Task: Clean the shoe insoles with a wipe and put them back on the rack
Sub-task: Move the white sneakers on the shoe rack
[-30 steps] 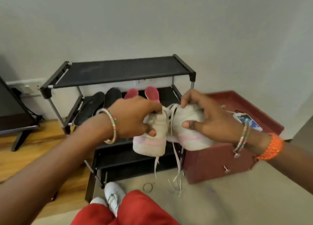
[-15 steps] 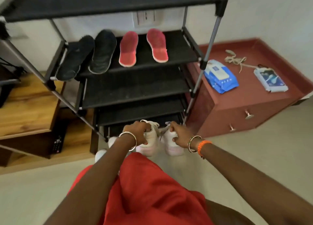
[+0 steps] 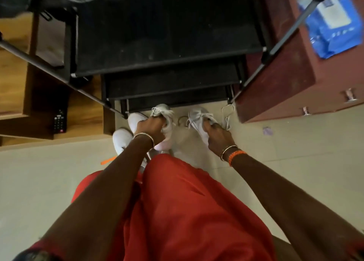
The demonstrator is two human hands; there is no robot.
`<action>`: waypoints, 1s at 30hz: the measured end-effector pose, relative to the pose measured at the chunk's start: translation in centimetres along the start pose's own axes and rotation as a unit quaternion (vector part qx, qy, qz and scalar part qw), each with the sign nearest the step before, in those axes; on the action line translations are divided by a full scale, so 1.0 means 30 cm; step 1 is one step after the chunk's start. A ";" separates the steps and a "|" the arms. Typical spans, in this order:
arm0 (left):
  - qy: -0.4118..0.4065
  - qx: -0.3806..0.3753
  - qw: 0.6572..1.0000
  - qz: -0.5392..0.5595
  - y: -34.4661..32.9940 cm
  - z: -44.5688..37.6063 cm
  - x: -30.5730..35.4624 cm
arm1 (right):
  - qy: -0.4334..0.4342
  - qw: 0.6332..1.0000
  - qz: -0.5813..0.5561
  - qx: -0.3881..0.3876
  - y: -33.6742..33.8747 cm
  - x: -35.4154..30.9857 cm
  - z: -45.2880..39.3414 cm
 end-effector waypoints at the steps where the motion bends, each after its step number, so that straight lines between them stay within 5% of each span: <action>1: -0.006 -0.002 1.000 -0.002 -0.017 -0.029 0.007 | 0.002 1.000 -0.006 0.008 -0.014 -0.001 -0.021; 7: -0.072 -0.031 0.994 -0.079 -0.147 -0.145 0.047 | 0.057 0.997 -0.010 0.058 -0.061 -0.027 -0.118; 16: -0.079 -0.082 0.986 -0.120 -0.274 -0.245 -0.008 | -0.024 0.991 0.091 -0.091 -0.263 0.017 -0.247; 30: -0.003 -0.034 0.972 0.233 -0.369 -0.288 -0.023 | -0.060 0.986 0.031 -0.153 -0.373 0.040 -0.251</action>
Point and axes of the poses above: each hand's wrist, its own z-axis away from the middle knuckle, its own y-axis out of the back of the hand, x = y × z, the point moved 7 cm from there along -z, towards the middle knuckle, and after that the axes turned 11 degrees about -y, right-handed, at the moved point
